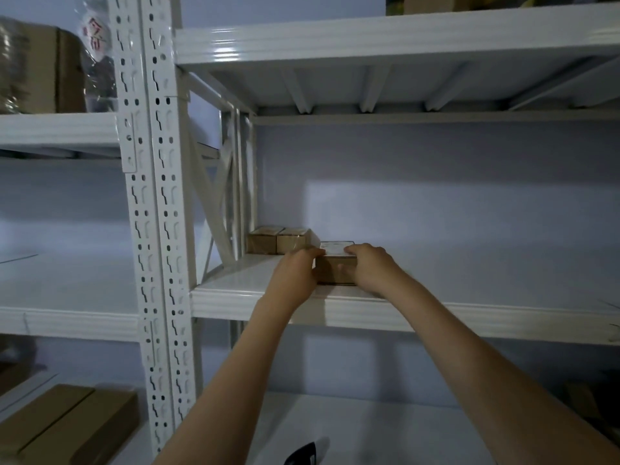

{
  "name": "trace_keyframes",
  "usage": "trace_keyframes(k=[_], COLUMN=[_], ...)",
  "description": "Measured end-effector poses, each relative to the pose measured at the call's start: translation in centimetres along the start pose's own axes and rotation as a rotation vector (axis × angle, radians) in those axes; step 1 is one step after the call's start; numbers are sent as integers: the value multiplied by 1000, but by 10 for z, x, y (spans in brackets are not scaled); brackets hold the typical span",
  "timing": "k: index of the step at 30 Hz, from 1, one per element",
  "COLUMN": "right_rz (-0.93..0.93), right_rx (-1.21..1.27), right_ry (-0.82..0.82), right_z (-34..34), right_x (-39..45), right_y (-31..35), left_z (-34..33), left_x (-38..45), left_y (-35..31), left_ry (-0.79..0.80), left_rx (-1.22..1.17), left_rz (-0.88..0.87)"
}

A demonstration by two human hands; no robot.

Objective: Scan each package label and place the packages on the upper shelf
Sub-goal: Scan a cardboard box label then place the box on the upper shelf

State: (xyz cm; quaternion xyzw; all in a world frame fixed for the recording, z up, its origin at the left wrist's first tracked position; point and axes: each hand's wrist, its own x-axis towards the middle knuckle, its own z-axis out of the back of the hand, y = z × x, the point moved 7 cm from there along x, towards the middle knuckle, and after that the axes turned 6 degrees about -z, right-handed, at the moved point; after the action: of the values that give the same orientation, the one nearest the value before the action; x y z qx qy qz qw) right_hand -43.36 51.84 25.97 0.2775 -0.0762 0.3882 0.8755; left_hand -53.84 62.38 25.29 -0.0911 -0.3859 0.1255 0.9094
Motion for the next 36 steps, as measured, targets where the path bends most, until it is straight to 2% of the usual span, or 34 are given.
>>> trace_keyframes(k=[4,7,11,18,23,29,36], right_rz=[-46,-75,-75,-63,-32,-88,-31], right_rx=[-272,-367,-503,-595,-624,-560,-643], right_ry=[185,263,299,348,349,430,403], right_z=[-11,-20,-29,-43,-54,-57,-67], right_x=[36,63,91,127,153,173,193], right_y=[10,14,18,19,18,17,13], left_z=[-8,-16,-19,-38,-52,-61,-70], left_x=[29,48,75,102,117,135,148], left_y=[10,21,34,58,75,87,95], left_ry=[192,299,323,471,532,612,578], left_rx=[107,170,354,594,597,607,531], left_rz=[3,18,-4,72,58,76,99])
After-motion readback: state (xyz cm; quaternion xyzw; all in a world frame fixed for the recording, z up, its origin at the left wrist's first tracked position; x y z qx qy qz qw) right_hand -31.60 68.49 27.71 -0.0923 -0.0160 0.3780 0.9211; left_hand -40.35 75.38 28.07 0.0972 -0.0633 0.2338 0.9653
